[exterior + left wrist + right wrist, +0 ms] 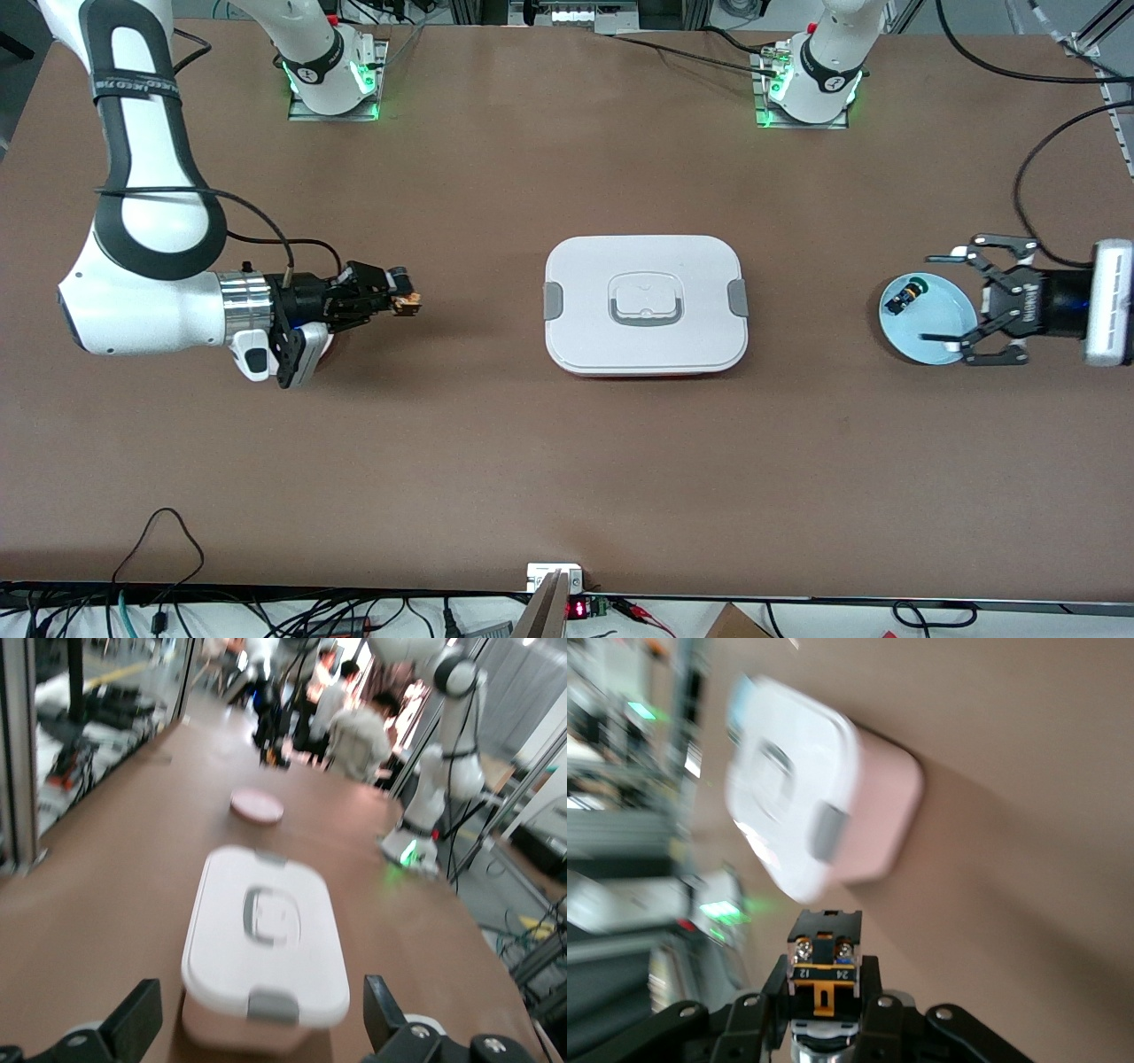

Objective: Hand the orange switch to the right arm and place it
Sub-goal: 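Carry the switch to the white plate while the left gripper withdraws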

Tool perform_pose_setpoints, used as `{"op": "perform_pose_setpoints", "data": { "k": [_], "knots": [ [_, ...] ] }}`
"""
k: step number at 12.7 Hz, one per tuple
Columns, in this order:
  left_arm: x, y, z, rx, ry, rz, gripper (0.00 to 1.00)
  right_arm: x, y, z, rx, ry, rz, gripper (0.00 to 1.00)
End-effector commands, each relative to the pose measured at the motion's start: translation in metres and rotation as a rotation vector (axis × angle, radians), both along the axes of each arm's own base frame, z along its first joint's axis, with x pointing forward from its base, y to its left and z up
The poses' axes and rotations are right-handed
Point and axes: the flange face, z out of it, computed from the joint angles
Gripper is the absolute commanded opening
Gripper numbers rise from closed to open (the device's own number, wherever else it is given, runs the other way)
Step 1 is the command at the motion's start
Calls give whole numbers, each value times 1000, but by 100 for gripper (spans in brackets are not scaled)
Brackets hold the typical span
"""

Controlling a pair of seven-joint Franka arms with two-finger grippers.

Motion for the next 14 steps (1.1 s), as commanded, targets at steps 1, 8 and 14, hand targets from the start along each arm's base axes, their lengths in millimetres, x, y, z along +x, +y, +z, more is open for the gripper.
{"op": "perform_pose_setpoints", "data": {
  "k": [1, 8, 14],
  "knots": [
    [-14, 24, 4, 180, 42, 10, 100, -8, -29, 10, -96, -88, 129, 7],
    [-53, 2, 105, 773, 215, 284, 100, -4, -94, -13, -398, -286, 505, 7],
    [-70, -130, 144, 1036, 324, 512, 100, -10, -145, -56, -509, -439, 719, 7]
  ]
}}
